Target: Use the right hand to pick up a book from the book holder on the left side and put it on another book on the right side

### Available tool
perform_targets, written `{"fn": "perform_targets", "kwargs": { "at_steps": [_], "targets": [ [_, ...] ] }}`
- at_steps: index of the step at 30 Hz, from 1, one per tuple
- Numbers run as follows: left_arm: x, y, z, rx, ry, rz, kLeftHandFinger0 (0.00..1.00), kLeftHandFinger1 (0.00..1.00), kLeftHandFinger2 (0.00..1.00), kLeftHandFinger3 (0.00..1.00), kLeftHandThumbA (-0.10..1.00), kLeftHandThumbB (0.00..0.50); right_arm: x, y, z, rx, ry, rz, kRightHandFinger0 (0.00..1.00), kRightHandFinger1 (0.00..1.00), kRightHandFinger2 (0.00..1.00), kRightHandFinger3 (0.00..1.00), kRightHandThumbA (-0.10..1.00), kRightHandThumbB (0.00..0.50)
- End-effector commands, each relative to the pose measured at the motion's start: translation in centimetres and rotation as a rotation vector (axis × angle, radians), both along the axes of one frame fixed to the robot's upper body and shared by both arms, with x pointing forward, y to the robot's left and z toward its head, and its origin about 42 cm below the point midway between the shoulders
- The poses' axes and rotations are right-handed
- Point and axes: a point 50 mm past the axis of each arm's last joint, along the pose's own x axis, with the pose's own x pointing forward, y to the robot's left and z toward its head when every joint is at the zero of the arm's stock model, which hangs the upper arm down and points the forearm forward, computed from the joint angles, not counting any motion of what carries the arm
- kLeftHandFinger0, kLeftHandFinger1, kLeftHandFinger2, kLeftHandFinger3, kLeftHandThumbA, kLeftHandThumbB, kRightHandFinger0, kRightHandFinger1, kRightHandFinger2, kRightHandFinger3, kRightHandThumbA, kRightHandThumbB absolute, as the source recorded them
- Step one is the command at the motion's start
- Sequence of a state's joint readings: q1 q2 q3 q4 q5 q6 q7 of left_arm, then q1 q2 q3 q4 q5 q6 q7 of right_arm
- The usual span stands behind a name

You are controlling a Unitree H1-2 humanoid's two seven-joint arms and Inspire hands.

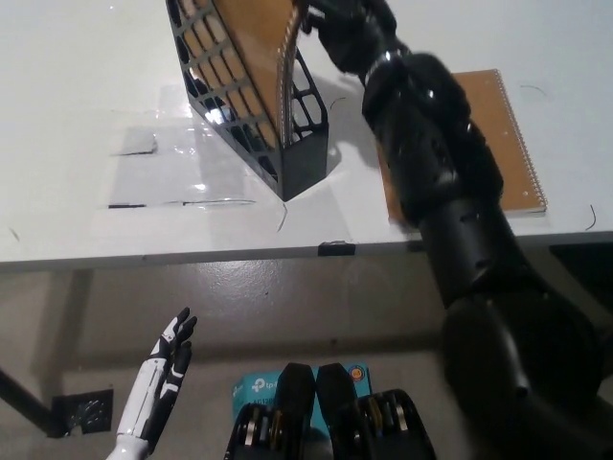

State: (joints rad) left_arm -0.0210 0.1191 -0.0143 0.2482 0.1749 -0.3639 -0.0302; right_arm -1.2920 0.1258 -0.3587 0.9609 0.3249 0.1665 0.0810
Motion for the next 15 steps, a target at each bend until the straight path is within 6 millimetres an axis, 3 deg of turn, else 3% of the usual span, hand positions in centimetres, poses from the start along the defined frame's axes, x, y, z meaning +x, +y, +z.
{"fn": "perform_targets", "kwargs": {
  "at_steps": [1, 6, 10, 15],
  "targets": [
    [0.6, 0.0, 1.4, -0.003, -0.08, -0.008, 0.99, 1.0, 1.0, 1.0, 1.0, 0.198, -1.5, 1.0, 14.9, 0.117, -0.262, 0.097, 0.0, 0.31, 0.73, 0.85, -0.1, 0.099],
    [0.6, 0.0, 1.4, -0.001, -0.08, -0.012, 0.99, 1.0, 1.0, 1.0, 1.0, 0.201, -1.7, 0.2, 17.7, 0.119, -0.303, 0.083, 0.0, 0.33, 0.72, 0.87, -0.1, 0.093],
    [0.7, -0.1, 1.5, -0.004, -0.082, -0.007, 0.97, 1.0, 1.0, 1.0, 0.99, 0.194, -2.0, -0.6, 20.0, 0.138, -0.319, 0.081, 0.0, 0.33, 0.71, 1.0, -0.1, 0.085],
    [0.7, -0.1, 1.5, -0.002, -0.083, -0.009, 0.97, 1.0, 1.0, 1.0, 1.0, 0.205, -2.1, -2.5, 21.8, 0.178, -0.315, 0.046, 0.0, 0.29, 0.71, 1.0, -0.1, 0.079]
  ]
}}
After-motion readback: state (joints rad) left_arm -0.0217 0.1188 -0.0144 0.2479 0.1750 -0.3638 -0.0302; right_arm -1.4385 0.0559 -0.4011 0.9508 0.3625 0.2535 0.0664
